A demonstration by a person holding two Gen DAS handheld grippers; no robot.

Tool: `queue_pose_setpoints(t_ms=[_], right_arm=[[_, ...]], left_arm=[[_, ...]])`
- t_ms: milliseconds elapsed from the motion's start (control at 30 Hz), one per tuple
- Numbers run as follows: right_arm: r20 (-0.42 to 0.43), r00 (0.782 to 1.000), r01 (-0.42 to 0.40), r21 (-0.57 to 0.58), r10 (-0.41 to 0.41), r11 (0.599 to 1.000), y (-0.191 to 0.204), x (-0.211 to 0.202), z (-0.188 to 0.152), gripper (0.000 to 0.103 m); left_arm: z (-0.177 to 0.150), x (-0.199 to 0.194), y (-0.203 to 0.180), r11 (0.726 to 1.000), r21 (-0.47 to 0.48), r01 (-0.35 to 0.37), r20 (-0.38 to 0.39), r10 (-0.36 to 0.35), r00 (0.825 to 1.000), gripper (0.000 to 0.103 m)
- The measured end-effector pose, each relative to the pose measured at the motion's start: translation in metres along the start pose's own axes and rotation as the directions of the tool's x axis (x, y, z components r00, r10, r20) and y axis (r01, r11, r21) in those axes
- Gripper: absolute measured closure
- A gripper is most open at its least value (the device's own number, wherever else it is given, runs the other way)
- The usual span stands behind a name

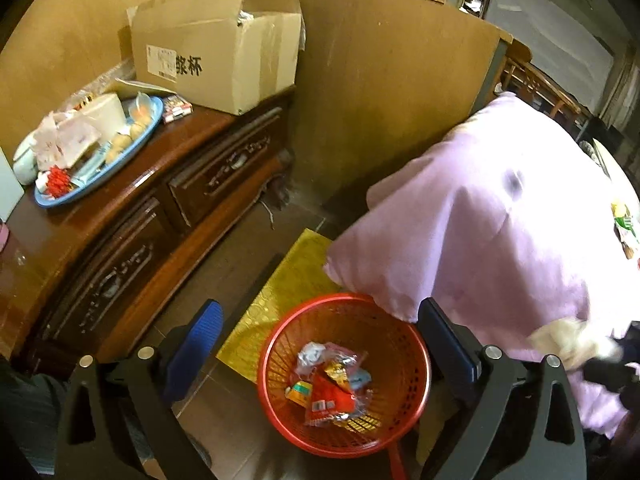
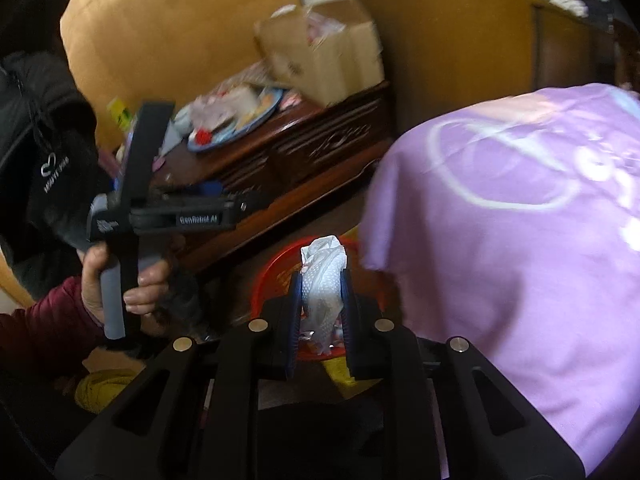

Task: Collect trash
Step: 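Carry the snack bag and tissue to the red basket and release both, then move both tools back over the bed toward the milk cartons and tissue box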

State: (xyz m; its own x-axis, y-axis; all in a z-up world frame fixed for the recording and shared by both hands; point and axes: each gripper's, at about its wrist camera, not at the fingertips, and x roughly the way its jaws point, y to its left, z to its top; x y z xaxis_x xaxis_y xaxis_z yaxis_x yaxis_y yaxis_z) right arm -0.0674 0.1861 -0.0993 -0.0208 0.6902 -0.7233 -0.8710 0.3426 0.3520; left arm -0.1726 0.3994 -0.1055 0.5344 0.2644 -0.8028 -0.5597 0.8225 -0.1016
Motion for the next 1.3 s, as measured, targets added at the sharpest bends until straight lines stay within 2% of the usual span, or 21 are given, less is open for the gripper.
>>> queue_pose_setpoints(t_ms=[133,200,233,267,600,933,1200,1300], right_arm=[[-0.054,0.998,-0.031,-0.023,0.030,0.999,0.011,0.032,0.011,0.080],[-0.069,0.997,-0.027,-0.016,0.026,0.999,0.011,0.046,0.017,0.066],[-0.064,0.998,-0.026,-0.008,0.025,1.000,0.010,0.048,0.019,0.054],[-0.054,0.998,-0.028,0.004,0.029,1.000,0.008,0.049,0.020,0.051],[0.019,1.000,-0.001,0.055,0.000,0.998,-0.007,0.019,0.023,0.051],[0.123,0.991,0.055,0.062,-0.062,0.997,-0.009,-0.037,0.006,0.050],[0.213,0.968,0.115,0.085,-0.131,0.990,-0.017,-0.083,-0.008,0.047],[0.254,0.951,0.151,0.113,-0.175,0.982,-0.027,-0.104,-0.017,0.044]], left_arm=[[0.002,-0.005,0.004,1.000,-0.006,0.000,0.017,0.000,1.000,0.006],[0.002,-0.004,0.006,1.000,-0.012,-0.001,0.020,0.002,1.000,0.006],[0.002,-0.005,0.007,1.000,-0.013,-0.004,0.023,0.004,1.000,0.006],[0.002,-0.005,0.008,1.000,-0.013,-0.007,0.025,0.007,1.000,0.006],[0.003,-0.008,0.002,1.000,0.004,0.000,0.039,0.000,0.999,0.006],[0.009,-0.034,-0.036,0.996,0.079,0.039,0.091,-0.046,0.995,0.006],[0.008,-0.059,-0.080,0.981,0.181,0.071,0.136,-0.096,0.986,0.006],[0.005,-0.067,-0.098,0.971,0.223,0.084,0.142,-0.117,0.983,0.006]])
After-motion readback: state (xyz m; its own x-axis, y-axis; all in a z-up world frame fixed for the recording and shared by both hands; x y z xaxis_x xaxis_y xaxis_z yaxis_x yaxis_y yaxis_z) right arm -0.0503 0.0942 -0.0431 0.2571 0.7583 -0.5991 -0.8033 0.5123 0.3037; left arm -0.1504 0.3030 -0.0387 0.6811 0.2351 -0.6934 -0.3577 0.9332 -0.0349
